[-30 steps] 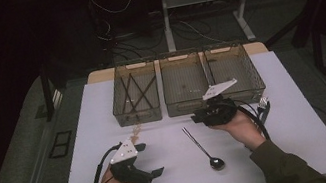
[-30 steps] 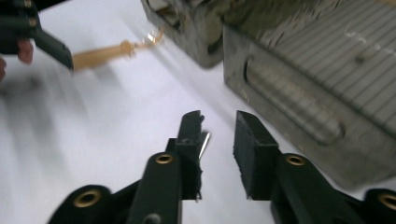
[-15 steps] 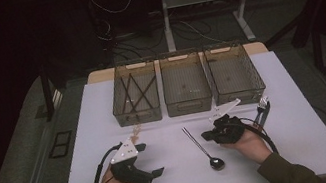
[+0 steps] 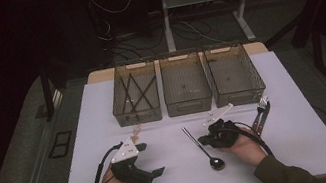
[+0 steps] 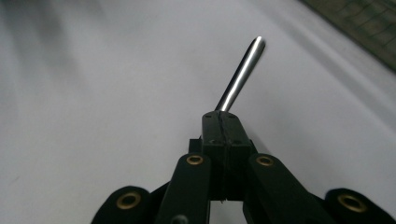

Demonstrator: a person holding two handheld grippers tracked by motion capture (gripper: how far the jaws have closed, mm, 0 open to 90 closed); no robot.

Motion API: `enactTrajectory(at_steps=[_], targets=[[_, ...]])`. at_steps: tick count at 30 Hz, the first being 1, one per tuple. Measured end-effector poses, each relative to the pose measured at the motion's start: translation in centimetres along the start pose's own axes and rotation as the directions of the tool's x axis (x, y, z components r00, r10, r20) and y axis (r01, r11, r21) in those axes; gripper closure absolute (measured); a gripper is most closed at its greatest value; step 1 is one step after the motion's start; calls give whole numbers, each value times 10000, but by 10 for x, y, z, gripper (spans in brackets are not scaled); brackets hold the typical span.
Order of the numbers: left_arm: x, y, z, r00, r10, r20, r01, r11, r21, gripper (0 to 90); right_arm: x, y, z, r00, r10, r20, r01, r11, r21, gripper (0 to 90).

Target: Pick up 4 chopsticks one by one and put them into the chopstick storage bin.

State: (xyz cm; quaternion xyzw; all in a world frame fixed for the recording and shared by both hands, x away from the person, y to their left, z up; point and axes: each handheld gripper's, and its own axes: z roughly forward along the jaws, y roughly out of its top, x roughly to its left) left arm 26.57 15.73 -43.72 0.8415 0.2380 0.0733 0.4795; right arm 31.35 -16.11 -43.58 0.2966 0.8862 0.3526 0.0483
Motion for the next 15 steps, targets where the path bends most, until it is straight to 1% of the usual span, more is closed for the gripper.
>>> enactTrajectory(at_steps=[5,7,12,15], targets=[[0,0,-1,10000,-49,-30,49,10000,-42,0,-6,12,3,9999,112,64,-110,9996,-249,900],[0,0,0,10000,2,-20,-2,10000,19,0,-9,16,5,9998,159,89,-156,9994,-306,900],[-1,0,0,10000,3,-25,-3,10000,3,0,-15,24,9,9994,333,124,-326,9980,-538,900],[-1,0,-1,10000,13,-26,-13,10000,21,0,-18,28,11,9988,461,144,-452,9972,-589,900]])
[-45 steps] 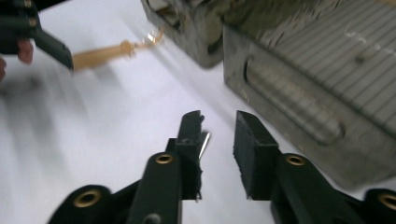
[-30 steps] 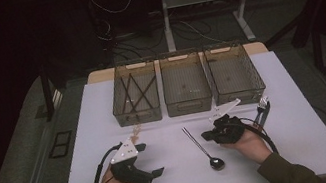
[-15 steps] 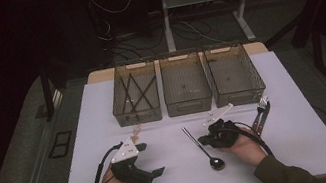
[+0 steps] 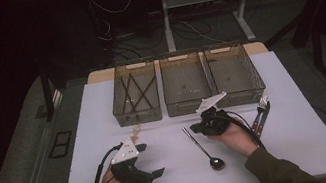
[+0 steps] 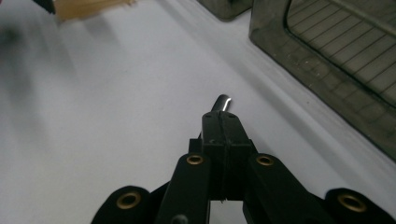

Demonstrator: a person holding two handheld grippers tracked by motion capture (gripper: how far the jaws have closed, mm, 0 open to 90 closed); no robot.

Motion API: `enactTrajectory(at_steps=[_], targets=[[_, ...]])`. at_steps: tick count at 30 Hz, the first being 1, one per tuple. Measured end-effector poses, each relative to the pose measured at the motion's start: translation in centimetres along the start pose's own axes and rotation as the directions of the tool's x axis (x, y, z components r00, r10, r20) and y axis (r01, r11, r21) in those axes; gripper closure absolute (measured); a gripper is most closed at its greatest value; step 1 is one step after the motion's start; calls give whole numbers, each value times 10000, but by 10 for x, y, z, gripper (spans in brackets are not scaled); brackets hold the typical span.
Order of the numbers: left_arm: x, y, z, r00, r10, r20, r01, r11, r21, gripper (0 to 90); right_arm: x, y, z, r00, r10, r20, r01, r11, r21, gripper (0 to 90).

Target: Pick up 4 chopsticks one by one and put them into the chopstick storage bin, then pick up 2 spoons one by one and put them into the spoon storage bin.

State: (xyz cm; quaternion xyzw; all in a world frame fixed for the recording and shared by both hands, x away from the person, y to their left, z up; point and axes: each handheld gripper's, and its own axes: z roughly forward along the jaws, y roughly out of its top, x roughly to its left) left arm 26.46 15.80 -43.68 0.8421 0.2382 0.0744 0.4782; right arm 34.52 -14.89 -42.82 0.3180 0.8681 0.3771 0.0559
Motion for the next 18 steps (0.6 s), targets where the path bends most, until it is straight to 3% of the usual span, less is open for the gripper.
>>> enactTrajectory(at_steps=[5,18], targets=[[0,0,0,10000,0,11,0,10000,8,0,-4,6,4,9998,162,62,-161,9997,-165,900],[0,0,0,10000,12,20,-12,10000,5,0,-13,15,23,9993,331,182,-334,9994,137,900]])
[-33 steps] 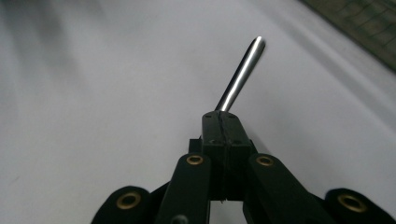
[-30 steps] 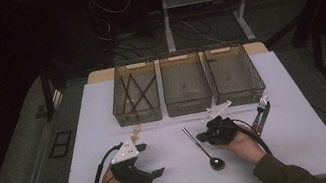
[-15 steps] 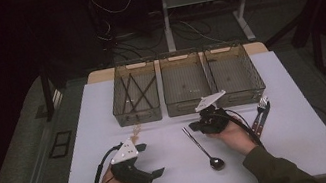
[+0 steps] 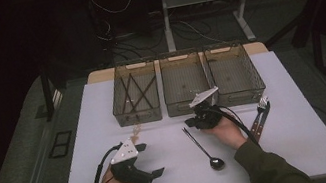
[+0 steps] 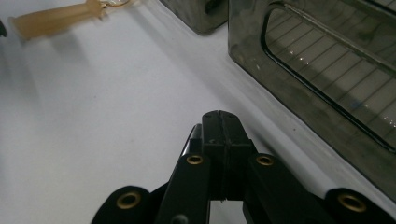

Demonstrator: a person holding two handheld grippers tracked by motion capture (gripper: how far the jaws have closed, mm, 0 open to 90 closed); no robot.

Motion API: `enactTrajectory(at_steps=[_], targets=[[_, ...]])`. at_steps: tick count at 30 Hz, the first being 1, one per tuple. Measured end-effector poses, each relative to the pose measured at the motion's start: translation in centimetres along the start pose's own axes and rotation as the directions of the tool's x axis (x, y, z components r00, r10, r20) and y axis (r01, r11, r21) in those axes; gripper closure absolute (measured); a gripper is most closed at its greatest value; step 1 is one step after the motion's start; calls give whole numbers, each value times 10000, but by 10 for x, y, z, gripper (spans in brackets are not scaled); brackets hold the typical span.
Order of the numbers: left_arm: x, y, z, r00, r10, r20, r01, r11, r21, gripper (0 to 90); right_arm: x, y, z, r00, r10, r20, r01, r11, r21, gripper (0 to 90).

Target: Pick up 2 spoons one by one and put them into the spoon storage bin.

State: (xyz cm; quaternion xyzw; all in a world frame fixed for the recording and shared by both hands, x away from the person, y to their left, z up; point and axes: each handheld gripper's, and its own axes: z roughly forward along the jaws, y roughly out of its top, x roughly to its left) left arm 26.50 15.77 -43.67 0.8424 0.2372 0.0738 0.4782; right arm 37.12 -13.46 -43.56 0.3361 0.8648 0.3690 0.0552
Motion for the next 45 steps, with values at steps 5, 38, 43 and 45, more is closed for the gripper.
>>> enactTrajectory(at_steps=[5,38,43,45], targets=[[0,0,-1,10000,-31,-19,31,10000,-42,0,-1,1,10,10000,9,18,-10,9994,344,900],[-1,0,0,10000,-11,-4,11,10000,-25,0,34,5,24,9866,-833,-1402,944,9928,742,900],[-1,0,0,10000,-8,-7,8,10000,-13,0,45,4,26,9793,-1056,-1729,1207,9895,791,900],[-1,0,0,10000,2,-5,-2,10000,-7,0,50,4,26,9753,-1270,-1807,1439,9860,837,900]])
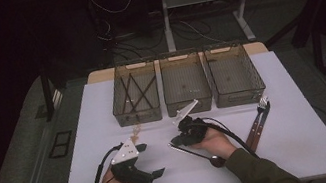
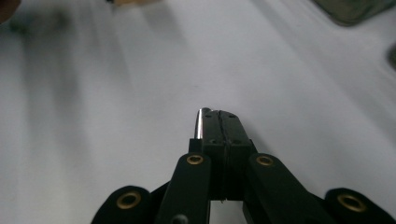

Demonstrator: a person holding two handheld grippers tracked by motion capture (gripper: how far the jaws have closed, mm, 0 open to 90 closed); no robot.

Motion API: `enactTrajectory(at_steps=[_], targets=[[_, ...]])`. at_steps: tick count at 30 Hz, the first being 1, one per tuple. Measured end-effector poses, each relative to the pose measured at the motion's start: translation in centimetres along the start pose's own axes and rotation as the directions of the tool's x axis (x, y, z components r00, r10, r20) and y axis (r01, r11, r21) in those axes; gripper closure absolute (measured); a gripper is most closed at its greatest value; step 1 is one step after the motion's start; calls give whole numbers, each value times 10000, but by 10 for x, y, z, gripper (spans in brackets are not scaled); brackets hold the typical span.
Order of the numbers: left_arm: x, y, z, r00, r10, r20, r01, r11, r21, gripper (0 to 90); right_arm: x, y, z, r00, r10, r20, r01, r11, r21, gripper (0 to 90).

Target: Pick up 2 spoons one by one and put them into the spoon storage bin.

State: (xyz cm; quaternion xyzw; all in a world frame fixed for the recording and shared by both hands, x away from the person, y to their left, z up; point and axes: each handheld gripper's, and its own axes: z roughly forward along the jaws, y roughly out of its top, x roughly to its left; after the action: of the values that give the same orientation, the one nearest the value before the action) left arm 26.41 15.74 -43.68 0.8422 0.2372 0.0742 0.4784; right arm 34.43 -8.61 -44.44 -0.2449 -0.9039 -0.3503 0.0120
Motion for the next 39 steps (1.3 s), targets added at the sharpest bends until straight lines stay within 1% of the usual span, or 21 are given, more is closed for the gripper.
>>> enactTrajectory(at_steps=[1,5,6,10,13,14,15,16,17,18,19,20,21,24,27,29,33,37,39], targets=[[0,0,0,10000,-2,0,2,10000,-9,0,1,0,1,9997,-224,-36,225,9997,43,900],[0,0,0,10000,-52,-11,52,10000,-34,0,8,1,4,9978,-592,-306,596,9981,124,900],[0,0,1,10000,-37,-11,37,10000,-16,0,11,1,4,9976,-593,-366,600,9980,180,900],[4,-2,1,10000,-73,5,73,10000,24,0,17,1,5,9945,-883,-562,898,9956,255,900],[5,-2,2,10000,21,3,-21,10000,60,0,19,2,6,9938,-963,-558,980,9948,285,900],[5,-3,3,10000,-22,-10,22,10000,80,0,19,2,6,9938,-962,-552,978,9949,264,900],[5,-3,3,10000,-57,-20,58,10000,61,0,19,2,5,9943,-922,-529,936,9953,254,900],[5,-3,3,10000,-65,-21,65,10000,72,0,19,2,3,9941,-947,-520,955,9953,133,900],[6,-3,3,10000,7,-9,-6,9999,113,0,19,2,0,9957,-793,-488,796,9968,44,899],[6,-3,3,10000,29,3,-30,9999,120,0,18,3,-3,9961,-773,-428,770,9970,-88,895],[5,-3,2,10000,18,13,-18,9999,116,0,17,4,-7,9966,-710,-408,701,9973,-220,859],[5,-3,2,10000,8,-8,-8,9998,186,0,16,4,-11,9978,-549,-359,536,9979,-363,808],[5,-3,3,10000,5,-24,-4,9998,185,0,18,5,-15,9991,-164,-403,141,9983,-563,774],[5,-2,3,10000,22,-3,-22,9998,193,0,15,2,-27,9995,-107,-298,78,9954,-952,668],[4,-2,4,10000,-60,-3,60,9998,175,0,12,-5,-37,9992,29,-393,-70,9945,-1045,573],[4,-2,4,10000,-83,-15,83,9998,185,0,12,-12,-43,9993,131,-343,-166,9946,-1027,542],[4,-2,4,10000,-44,-35,44,9998,195,0,12,-24,-58,9996,231,-159,-249,9924,-1207,487],[5,-1,4,9999,-122,-39,123,9998,123,0,13,-32,-72,9995,328,-38,-330,9884,-1486,466],[5,-1,4,9999,-168,-29,168,9998,96,0,14,-39,-79,9994,345,13,-339,9882,-1495,461]])
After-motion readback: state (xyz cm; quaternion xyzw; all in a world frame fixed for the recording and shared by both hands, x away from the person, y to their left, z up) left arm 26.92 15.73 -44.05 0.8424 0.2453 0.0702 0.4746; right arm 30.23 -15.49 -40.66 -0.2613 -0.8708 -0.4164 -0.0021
